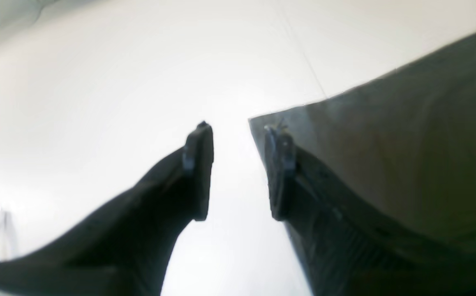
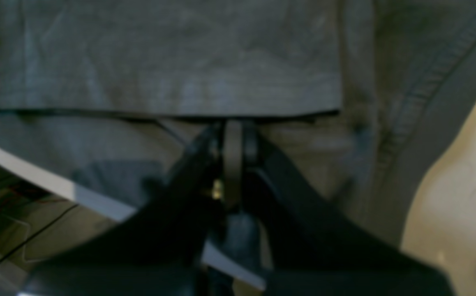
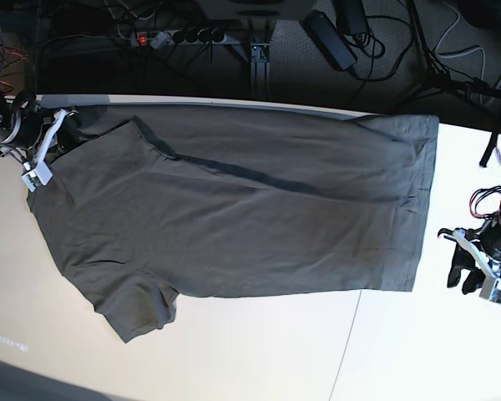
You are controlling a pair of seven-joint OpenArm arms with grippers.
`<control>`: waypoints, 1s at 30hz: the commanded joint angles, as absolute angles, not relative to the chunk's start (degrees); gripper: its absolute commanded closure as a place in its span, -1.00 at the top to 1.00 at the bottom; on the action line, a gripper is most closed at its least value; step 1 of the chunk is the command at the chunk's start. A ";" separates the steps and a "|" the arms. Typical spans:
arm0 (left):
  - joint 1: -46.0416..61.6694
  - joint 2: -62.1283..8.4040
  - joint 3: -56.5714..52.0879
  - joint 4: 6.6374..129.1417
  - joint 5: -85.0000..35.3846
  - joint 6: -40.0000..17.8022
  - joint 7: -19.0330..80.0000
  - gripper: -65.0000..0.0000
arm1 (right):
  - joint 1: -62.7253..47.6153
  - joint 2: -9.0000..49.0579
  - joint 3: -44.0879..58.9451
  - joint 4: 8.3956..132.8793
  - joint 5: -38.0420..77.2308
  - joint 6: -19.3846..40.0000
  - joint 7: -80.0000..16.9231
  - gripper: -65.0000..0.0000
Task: Fold the T-shirt properly
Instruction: 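Regrasp the shirt corner with the left gripper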
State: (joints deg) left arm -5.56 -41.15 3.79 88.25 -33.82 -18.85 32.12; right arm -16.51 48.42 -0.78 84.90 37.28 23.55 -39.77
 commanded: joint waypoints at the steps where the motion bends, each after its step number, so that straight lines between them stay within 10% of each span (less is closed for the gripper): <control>1: -9.13 -41.23 4.58 85.67 -34.61 -19.40 31.48 -0.24 | -16.84 49.32 -0.75 84.79 35.51 24.03 -41.93 -1.00; 13: -29.54 -32.23 9.54 45.39 -37.58 -27.90 34.26 -0.24 | -16.69 49.34 -0.75 84.79 35.35 24.03 -41.12 -1.00; 30: -29.65 -29.67 9.54 43.42 -47.13 -31.79 42.28 -0.22 | -16.69 49.32 -0.75 84.82 35.35 24.03 -40.71 -1.00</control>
State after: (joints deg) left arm -28.25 -28.99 9.74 42.74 -46.72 -29.93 42.19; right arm -16.51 48.42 -0.75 84.90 36.82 23.57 -39.03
